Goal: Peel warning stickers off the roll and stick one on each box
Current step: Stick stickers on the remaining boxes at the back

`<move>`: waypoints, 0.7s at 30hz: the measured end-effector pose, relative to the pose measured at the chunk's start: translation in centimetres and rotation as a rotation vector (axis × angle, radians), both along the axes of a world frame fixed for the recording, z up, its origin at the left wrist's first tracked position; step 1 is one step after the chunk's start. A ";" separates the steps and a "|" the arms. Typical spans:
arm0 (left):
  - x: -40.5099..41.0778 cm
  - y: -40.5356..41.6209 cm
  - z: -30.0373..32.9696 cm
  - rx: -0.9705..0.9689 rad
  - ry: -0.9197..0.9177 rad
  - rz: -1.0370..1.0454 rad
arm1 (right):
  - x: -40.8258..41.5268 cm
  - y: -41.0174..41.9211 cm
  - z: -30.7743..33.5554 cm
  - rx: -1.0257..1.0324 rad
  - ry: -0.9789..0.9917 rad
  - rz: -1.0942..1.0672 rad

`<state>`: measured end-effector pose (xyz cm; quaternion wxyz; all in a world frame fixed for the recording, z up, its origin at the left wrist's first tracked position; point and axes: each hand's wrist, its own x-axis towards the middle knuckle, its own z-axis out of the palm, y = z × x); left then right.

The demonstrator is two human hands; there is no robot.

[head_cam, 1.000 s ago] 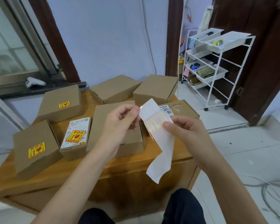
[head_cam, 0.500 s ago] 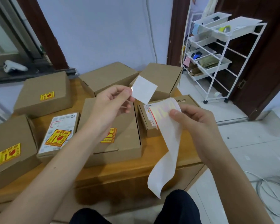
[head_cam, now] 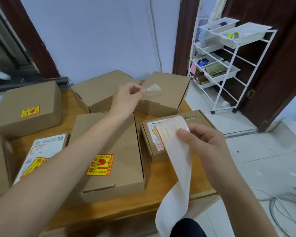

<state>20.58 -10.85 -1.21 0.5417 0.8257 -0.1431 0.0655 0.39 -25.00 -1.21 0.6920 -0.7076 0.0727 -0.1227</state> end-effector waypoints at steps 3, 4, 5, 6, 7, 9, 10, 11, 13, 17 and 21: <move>1.6 -1.7 -1.1 0.086 -0.083 0.010 | 0.3 -0.3 -0.1 0.012 0.004 0.008; 1.9 -2.2 -1.4 0.120 -0.117 0.000 | 0.4 -0.4 -0.1 0.017 0.004 0.011; 2.3 -2.6 -1.7 0.158 -0.147 -0.013 | 0.4 -0.4 -0.2 0.017 0.004 0.013; 2.7 -3.0 -2.1 0.197 -0.172 -0.024 | 0.5 -0.5 -0.3 0.016 0.008 0.012; 3.1 -3.2 -2.4 0.236 -0.193 -0.031 | 0.6 -0.5 -0.3 0.020 0.014 0.006; 3.6 -3.5 -2.8 0.324 -0.232 -0.041 | 0.6 -0.6 -0.4 0.039 0.018 0.005; 3.7 -3.6 -2.8 0.382 -0.260 -0.048 | 0.7 -0.6 -0.4 0.044 0.018 0.011; 3.7 -3.6 -2.8 0.449 -0.288 -0.054 | 0.7 -0.6 -0.5 0.047 0.019 0.019; 3.6 -3.7 -2.7 0.572 -0.321 -0.065 | 0.6 -0.6 -0.5 0.048 0.017 0.032; 3.5 -3.8 -2.3 0.664 -0.280 -0.063 | 0.6 -0.6 -0.4 0.042 0.012 0.026; 2.4 -3.1 -1.8 0.737 -0.224 -0.178 | 0.4 -0.4 -0.3 0.043 0.004 0.008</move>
